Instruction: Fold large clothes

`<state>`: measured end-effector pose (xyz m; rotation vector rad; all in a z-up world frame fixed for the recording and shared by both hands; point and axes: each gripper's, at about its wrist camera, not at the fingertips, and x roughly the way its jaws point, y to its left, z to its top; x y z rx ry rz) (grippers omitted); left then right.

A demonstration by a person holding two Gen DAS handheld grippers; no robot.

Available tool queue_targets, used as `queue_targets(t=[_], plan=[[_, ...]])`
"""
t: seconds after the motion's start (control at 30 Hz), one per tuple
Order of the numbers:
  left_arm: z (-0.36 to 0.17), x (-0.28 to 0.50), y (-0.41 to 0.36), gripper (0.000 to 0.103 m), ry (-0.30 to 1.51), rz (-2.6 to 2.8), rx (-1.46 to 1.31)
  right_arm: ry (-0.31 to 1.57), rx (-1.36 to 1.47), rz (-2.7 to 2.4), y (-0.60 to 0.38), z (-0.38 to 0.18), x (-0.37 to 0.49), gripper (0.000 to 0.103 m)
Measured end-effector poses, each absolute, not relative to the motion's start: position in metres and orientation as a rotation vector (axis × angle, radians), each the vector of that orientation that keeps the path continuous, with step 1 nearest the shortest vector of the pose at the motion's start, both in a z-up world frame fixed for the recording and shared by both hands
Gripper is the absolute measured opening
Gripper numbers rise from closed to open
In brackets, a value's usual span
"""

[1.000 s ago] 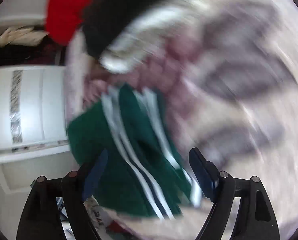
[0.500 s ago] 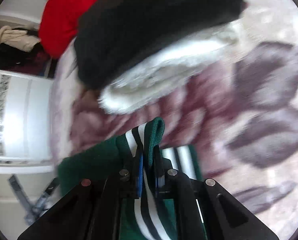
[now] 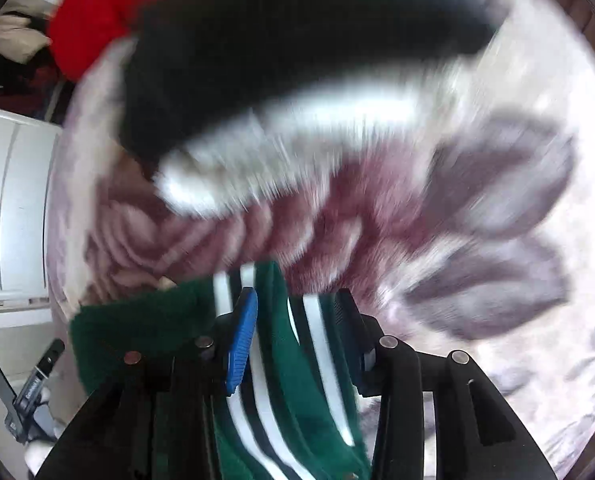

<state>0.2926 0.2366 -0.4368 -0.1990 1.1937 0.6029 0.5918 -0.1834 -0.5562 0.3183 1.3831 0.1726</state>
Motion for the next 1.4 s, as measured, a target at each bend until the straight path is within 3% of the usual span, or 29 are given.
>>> queue_targets(t=[0.03,0.2,0.3,0.4,0.6,0.67,0.73,0.77,0.8,0.87,1.0,1.03,1.07,1.17,1.23,1.4], plan=[[-0.436,0.279,0.238,0.103,1.191,0.647,-0.198,1.362,0.317,0.241,-0.168,-0.542,0.588,0.05],[-0.458,0.212,0.247,0.103,1.239,0.758,-0.286,1.512,0.216,0.592,-0.05,-0.549,0.583,0.051],[-0.48,0.174,0.247,0.103,1.272,0.763,-0.397,1.504,-0.034,0.6,0.025,-0.59,0.591,0.05],[-0.501,0.13,0.246,0.103,1.307,0.737,-0.572,1.682,-0.096,0.556,0.043,-0.661,0.596,0.05],[-0.54,0.061,0.242,0.103,1.21,0.58,-1.25,1.695,-0.037,0.607,0.03,-0.59,0.621,0.056],[-0.559,0.054,0.234,0.1,1.136,0.486,-1.479,1.676,-0.103,0.667,0.045,-0.564,0.625,0.066],[-0.573,0.054,0.225,0.09,1.048,0.416,-1.612,1.689,-0.2,0.752,0.076,-0.553,0.624,0.071],[-0.574,0.055,0.223,0.078,1.018,0.408,-1.627,1.696,-0.245,0.782,0.094,-0.552,0.626,0.071],[-0.575,0.056,0.221,0.059,0.989,0.403,-1.633,1.695,-0.33,0.809,0.119,-0.556,0.625,0.072],[-0.571,0.058,0.219,0.038,0.955,0.385,-1.619,1.694,-0.471,0.853,0.158,-0.57,0.614,0.076],[-0.569,0.055,0.214,0.034,0.939,0.378,-1.57,1.801,-0.634,0.819,0.205,-0.624,0.601,0.079],[-0.571,0.054,0.212,0.034,0.953,0.374,-1.537,1.857,-0.603,0.833,0.21,-0.636,0.597,0.074],[-0.572,0.051,0.211,0.033,0.969,0.378,-1.509,1.867,-0.574,0.836,0.212,-0.639,0.595,0.043],[-0.582,0.047,0.212,0.033,0.992,0.359,-1.489,1.806,-0.506,0.75,0.215,-0.645,0.597,0.011],[-0.581,0.045,0.218,0.033,1.004,0.341,-1.498,1.792,-0.5,0.674,0.212,-0.649,0.605,0.0],[-0.558,0.031,0.23,0.033,1.015,0.337,-1.498,1.839,-0.341,0.667,0.174,-0.629,0.632,0.001]])
